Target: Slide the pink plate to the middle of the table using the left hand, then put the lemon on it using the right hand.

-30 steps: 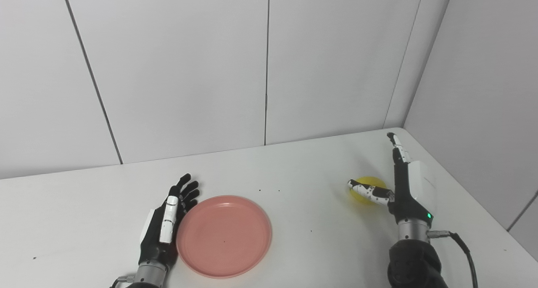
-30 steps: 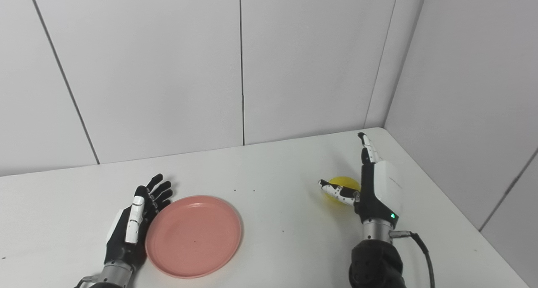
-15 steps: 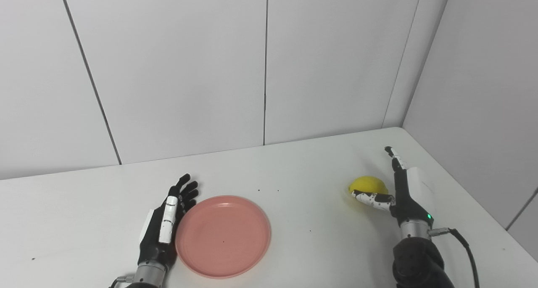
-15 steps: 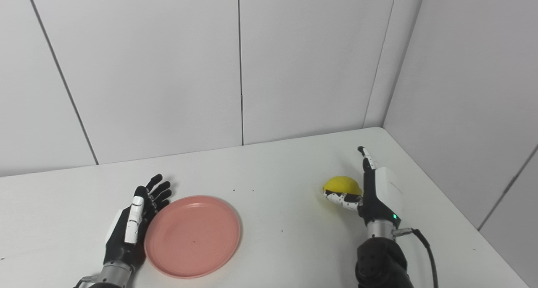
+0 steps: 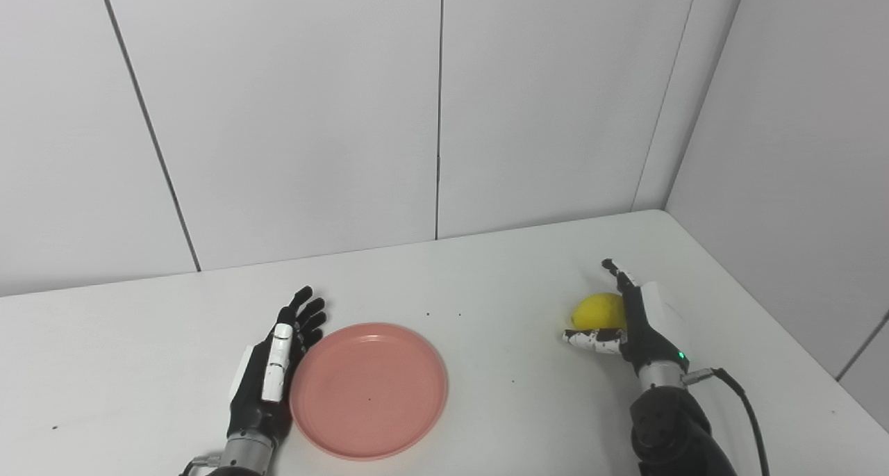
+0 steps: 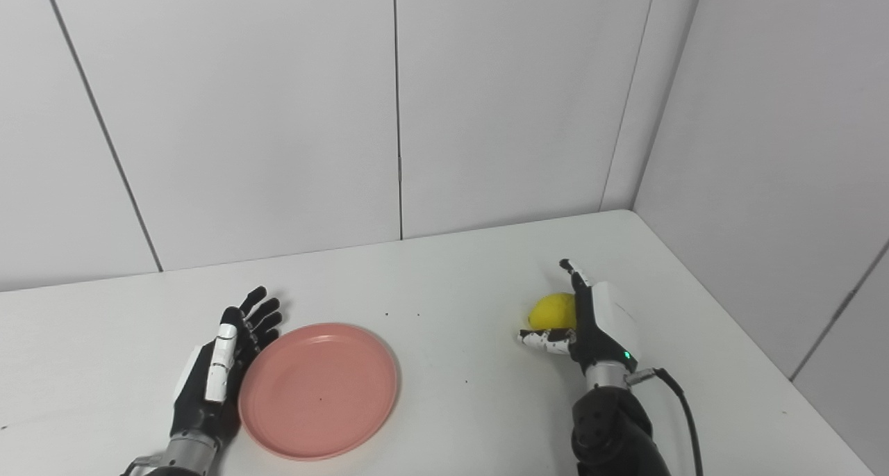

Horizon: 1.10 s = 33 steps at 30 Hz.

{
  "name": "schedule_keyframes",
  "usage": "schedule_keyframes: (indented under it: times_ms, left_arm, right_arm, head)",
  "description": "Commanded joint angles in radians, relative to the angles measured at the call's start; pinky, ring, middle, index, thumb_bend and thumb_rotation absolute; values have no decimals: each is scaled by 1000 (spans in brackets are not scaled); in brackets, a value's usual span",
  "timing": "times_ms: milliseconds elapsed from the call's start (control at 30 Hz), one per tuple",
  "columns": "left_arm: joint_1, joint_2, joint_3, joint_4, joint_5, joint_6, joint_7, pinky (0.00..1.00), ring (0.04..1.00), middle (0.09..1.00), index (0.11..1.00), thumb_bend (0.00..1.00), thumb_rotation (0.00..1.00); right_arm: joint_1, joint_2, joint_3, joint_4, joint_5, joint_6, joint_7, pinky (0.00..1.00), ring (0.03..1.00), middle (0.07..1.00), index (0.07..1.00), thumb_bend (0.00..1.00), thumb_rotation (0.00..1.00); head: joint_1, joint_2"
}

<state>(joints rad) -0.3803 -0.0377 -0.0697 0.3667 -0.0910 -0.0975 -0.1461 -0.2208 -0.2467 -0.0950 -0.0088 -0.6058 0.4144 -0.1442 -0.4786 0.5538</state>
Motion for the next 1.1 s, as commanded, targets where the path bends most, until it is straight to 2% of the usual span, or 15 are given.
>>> schedule_keyframes:
  times_ms: [0,133,167,200,233,300,367,433,467,567,733,1067]
  left_arm:
    - [26,13,7,23,5,-20,-2,912,902,898,895,715,1000]
    - [29,14,6,7,3,-14,-6,912,904,900,897,724,1000]
    - [31,14,5,-1,5,-7,-4,913,904,901,899,724,1000]
    - [32,14,5,-8,5,-2,-4,912,903,902,901,726,1000]
    - [33,14,5,-12,5,1,-4,913,903,903,903,726,1000]
    - [34,14,5,-13,2,1,-5,914,905,903,902,719,1000]
    - [34,14,6,-14,0,3,-5,914,905,903,901,716,1000]
    - [34,14,7,-15,-1,4,-6,908,904,902,901,712,1000]
    - [34,14,7,-16,0,5,-6,908,904,904,903,718,1000]
    - [35,14,5,-17,3,7,-5,907,905,906,904,716,1000]
    - [35,12,6,-20,1,9,-3,909,904,902,899,712,1000]
    - [34,10,9,-20,-7,6,-6,899,901,903,901,709,1000]
  right_arm:
    - [-34,-26,-2,-4,5,-20,-19,686,803,869,846,864,57]
    - [-31,-22,1,10,11,-20,-34,577,710,857,831,813,3]
    - [-29,-21,1,10,13,-19,-39,512,633,829,824,766,1]
    - [-26,-18,1,12,13,-21,-47,428,546,801,818,646,0]
    - [-24,-16,1,14,13,-26,-56,312,487,764,801,570,0]
    - [-21,-18,5,23,4,-35,-78,197,450,691,747,519,0]
    - [-17,-22,10,24,0,-36,-86,185,447,681,737,514,0]
    - [-12,-25,16,18,-3,-28,-86,237,452,706,711,506,0]
    - [-11,-27,18,15,-7,-22,-84,360,458,694,694,485,0]
    - [-7,-31,24,10,-18,-10,-82,335,476,661,678,465,0]
    - [-4,-27,15,21,-11,-35,-109,348,480,572,619,466,0]
    - [-12,-4,5,42,-7,-42,-191,335,460,516,567,477,0]
  head:
    - [2,1]
    - [0,2]
    - [1,3]
    - [0,4]
    - [-1,4]
    - [-1,4]
    - [0,5]
    - [0,5]
    - [0,5]
    - [-1,5]
    - [1,4]
    - [3,5]
